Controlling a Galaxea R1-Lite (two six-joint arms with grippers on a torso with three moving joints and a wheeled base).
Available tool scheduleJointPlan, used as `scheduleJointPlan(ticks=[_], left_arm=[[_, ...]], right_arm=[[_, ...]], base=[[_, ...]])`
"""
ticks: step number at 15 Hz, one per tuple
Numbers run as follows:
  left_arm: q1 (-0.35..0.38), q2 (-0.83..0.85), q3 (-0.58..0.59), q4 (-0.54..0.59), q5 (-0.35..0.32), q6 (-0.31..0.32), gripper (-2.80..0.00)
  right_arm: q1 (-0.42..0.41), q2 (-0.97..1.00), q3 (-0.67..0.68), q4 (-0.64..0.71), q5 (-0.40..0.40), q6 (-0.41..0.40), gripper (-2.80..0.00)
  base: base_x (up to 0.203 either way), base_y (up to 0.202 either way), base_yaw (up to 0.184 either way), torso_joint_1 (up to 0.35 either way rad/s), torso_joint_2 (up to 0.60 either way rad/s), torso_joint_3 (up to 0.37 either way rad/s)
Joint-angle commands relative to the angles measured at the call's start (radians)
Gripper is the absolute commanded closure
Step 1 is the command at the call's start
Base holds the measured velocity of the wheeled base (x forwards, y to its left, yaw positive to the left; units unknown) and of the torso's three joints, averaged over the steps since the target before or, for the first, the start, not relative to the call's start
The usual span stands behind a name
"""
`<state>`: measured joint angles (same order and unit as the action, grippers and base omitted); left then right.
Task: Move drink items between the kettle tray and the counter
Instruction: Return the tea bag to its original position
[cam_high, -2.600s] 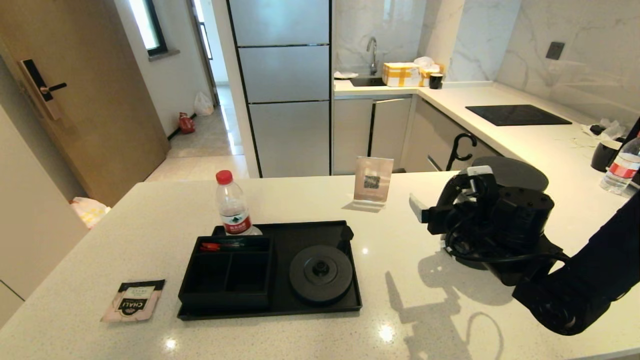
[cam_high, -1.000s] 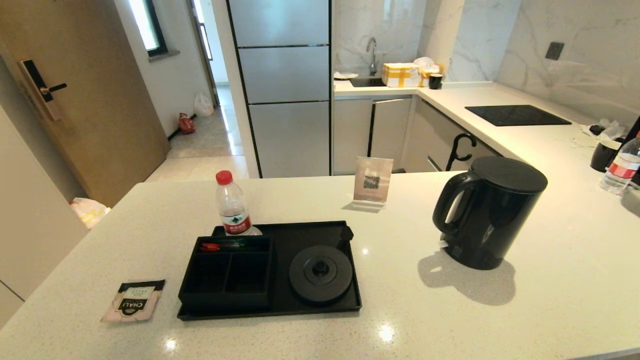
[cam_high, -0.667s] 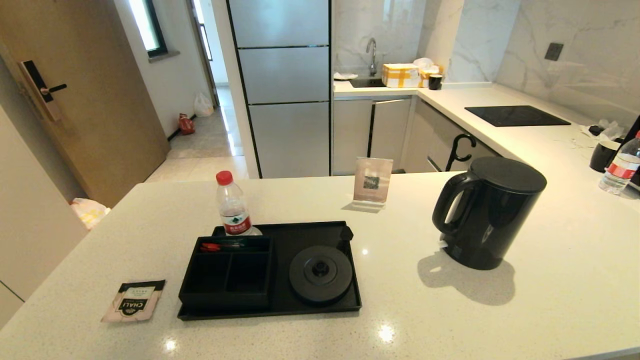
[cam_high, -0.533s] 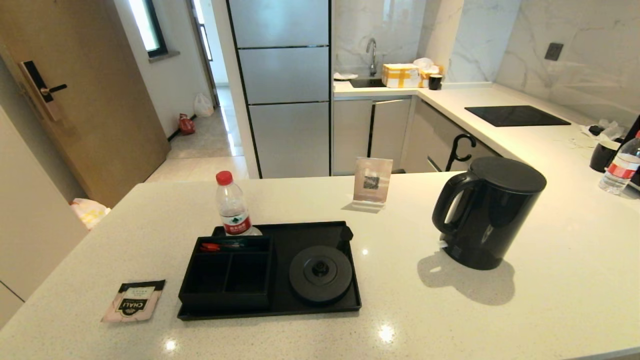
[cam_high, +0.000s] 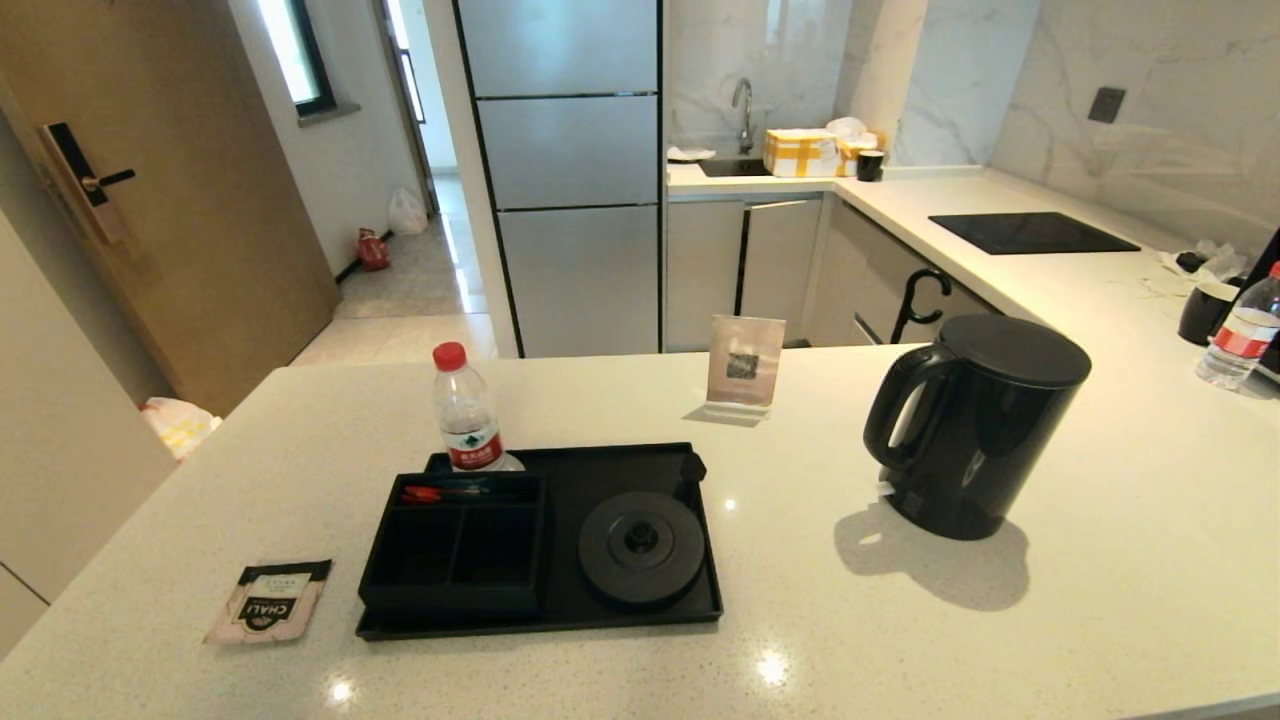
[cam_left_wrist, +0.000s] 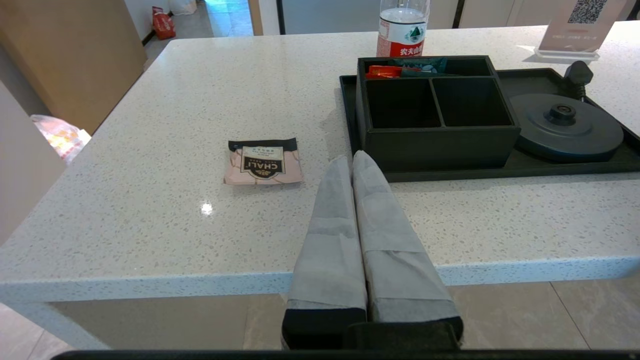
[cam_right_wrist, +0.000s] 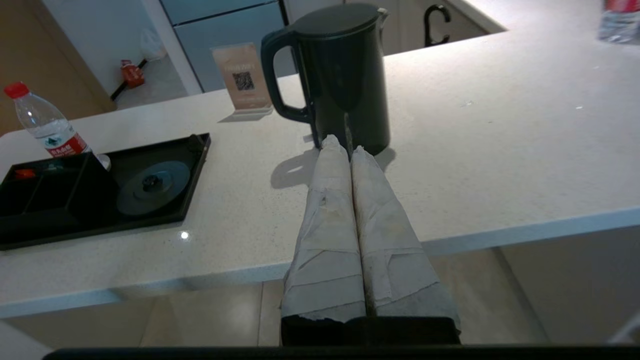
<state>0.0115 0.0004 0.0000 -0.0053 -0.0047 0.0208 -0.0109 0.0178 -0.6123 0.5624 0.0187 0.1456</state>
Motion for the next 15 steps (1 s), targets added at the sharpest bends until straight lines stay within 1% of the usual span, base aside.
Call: scheduleJointPlan(ticks=[1,3,4,5,6,8,9,12,15], left_arm=[[0.001,0.000,0.002,-0.001,0.000,0.001,0.00],[0.001,0.000,0.002,-0.001,0.000,0.001,0.00],[0.001,0.000,0.002,-0.001,0.000,0.001,0.00],[0.001,0.000,0.002,-0.001,0.000,0.001,0.00],[-0.001,0.000,0.001,-0.001,0.000,-0.001,0.00],[-0.001,0.000,0.002,-0.001,0.000,-0.001,0.00],[0.000,-0.001,0.001,-0.001,0.000,-0.001,0.00],[0.001,0.000,0.000,-0.001,0.000,-0.001,0.00],[-0.001,-0.002,0.002,-0.001,0.000,-0.001,0.00]], right_arm=[[0.001,-0.019,0.180,-0.226,0.015,-0.006,0.00],[0.001,-0.018,0.376,-0.427,0.021,-0.044,0.00],[0.002,-0.018,0.438,-0.530,0.024,-0.063,0.00],[0.002,-0.018,0.457,-0.569,0.027,-0.080,0.00],[0.001,-0.017,0.467,-0.562,0.018,-0.088,0.00],[0.001,-0.017,0.575,-0.542,-0.013,-0.115,0.00],[0.000,-0.017,0.602,-0.532,-0.029,-0.129,0.00],[0.000,-0.018,0.612,-0.568,-0.029,-0.118,0.00],[0.000,-0.018,0.612,-0.569,-0.031,-0.118,0.00]], base=[[0.000,0.000,0.000,0.000,0.00,0.000],[0.000,0.000,0.000,0.000,0.00,0.000],[0.000,0.000,0.000,0.000,0.00,0.000],[0.000,0.000,0.000,0.000,0.00,0.000],[0.000,0.000,0.000,0.000,0.00,0.000],[0.000,0.000,0.000,0.000,0.00,0.000],[0.000,0.000,0.000,0.000,0.00,0.000],[0.000,0.000,0.000,0.000,0.00,0.000],[0.000,0.000,0.000,0.000,0.00,0.000]])
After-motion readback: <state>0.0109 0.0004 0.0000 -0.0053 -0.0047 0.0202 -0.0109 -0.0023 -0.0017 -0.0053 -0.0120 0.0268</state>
